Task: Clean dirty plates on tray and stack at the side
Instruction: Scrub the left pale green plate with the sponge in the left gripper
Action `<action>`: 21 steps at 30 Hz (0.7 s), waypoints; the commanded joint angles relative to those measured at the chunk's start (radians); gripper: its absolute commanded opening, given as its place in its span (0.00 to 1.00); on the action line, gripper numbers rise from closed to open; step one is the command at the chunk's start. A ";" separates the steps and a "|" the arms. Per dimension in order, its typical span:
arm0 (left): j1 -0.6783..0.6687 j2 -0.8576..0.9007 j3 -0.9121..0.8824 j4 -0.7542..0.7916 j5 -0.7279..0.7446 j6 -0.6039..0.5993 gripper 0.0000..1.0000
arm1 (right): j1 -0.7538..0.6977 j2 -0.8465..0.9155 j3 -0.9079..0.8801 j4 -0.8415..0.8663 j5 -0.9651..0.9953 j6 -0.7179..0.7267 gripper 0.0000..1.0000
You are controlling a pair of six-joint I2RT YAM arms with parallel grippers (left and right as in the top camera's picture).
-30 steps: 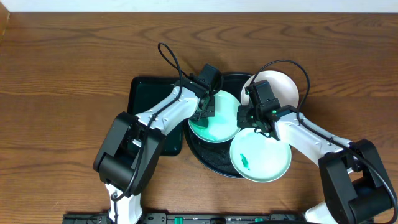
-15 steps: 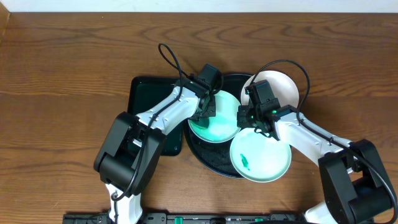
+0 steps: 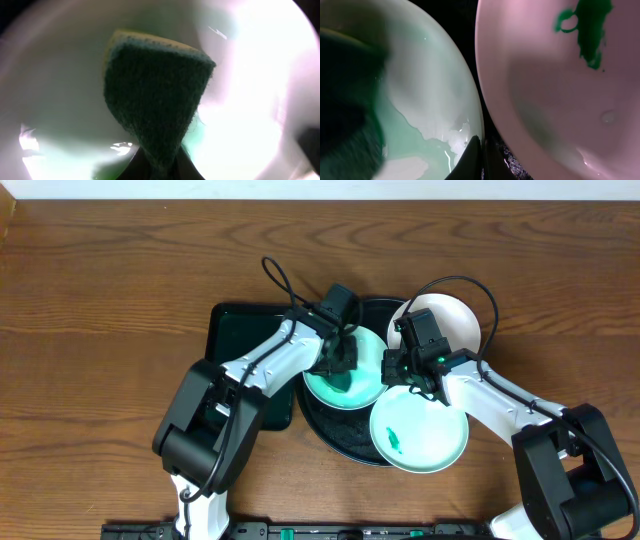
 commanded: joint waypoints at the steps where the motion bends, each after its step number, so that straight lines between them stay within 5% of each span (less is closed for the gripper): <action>1: -0.046 -0.037 -0.035 -0.007 0.162 -0.002 0.07 | 0.008 0.010 -0.007 0.003 -0.036 -0.001 0.01; 6: -0.046 -0.159 -0.035 0.018 0.123 -0.002 0.07 | 0.008 0.010 -0.007 0.003 -0.036 -0.001 0.01; 11: -0.046 -0.257 -0.035 0.014 -0.104 -0.002 0.07 | 0.008 0.010 -0.007 0.002 -0.036 -0.001 0.01; 21: -0.046 -0.238 -0.035 0.008 -0.267 0.006 0.08 | 0.008 0.010 -0.007 0.003 -0.036 -0.001 0.01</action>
